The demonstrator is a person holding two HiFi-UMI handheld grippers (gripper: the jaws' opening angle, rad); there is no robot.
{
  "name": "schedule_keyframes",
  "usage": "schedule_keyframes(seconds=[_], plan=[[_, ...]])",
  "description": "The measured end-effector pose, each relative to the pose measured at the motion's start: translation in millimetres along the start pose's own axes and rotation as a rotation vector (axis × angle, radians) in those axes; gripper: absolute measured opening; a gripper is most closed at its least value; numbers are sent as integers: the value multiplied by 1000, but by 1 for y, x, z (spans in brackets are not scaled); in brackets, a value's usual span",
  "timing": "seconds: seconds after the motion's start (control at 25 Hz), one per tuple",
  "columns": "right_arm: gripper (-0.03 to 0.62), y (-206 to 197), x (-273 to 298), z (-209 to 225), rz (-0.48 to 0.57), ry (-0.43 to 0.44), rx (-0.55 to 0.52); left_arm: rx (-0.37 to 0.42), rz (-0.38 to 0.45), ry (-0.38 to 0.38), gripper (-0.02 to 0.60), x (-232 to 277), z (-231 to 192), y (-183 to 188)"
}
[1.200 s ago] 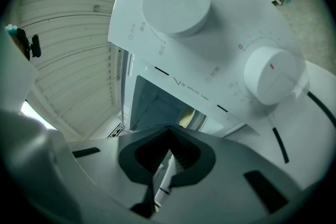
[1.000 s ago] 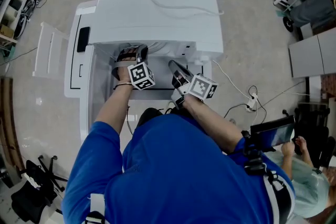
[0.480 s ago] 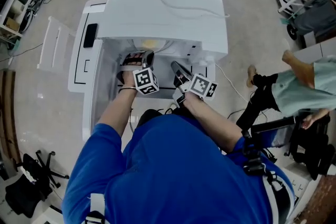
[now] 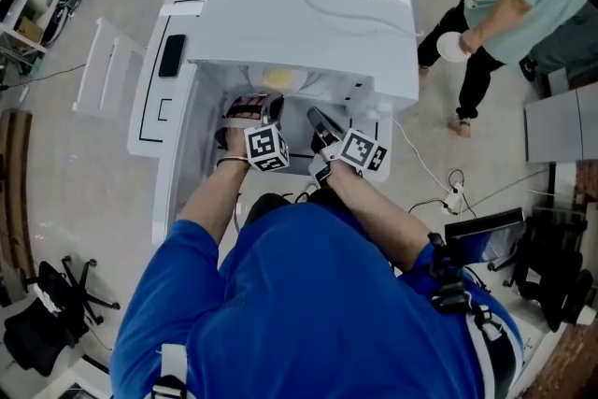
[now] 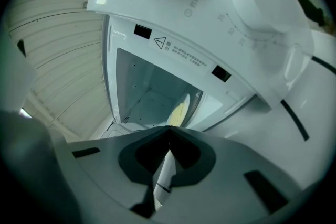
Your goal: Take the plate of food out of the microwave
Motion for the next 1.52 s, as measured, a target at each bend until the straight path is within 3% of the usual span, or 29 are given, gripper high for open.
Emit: schedule_keyframes(seconds=[0.48, 0.76, 1.16, 1.32, 1.52], plan=[[-3, -4, 15, 4, -6, 0, -7, 2, 34, -2, 34, -8, 6, -4], [122, -2, 38, 8, -9, 50, 72, 4, 55, -7, 34, -9, 10, -7], [127, 7, 46, 11, 2, 44, 100, 1, 79, -28, 37, -11, 8, -10], [127, 4, 44, 15, -1, 41, 106, -61, 87, -12, 79, -15, 9, -15], [127, -2, 46, 17, -7, 51, 130, -243, 118, 6, 97, -31, 15, -28]])
Point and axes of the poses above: the fingertips, and each gripper's own axes: x forward along the fingers, z to its right, y out of its top, the point moved 7 cm from there along -x, backward along the fingers, and after that the axes turned 13 degrees about -z, right-handed, at the moved point
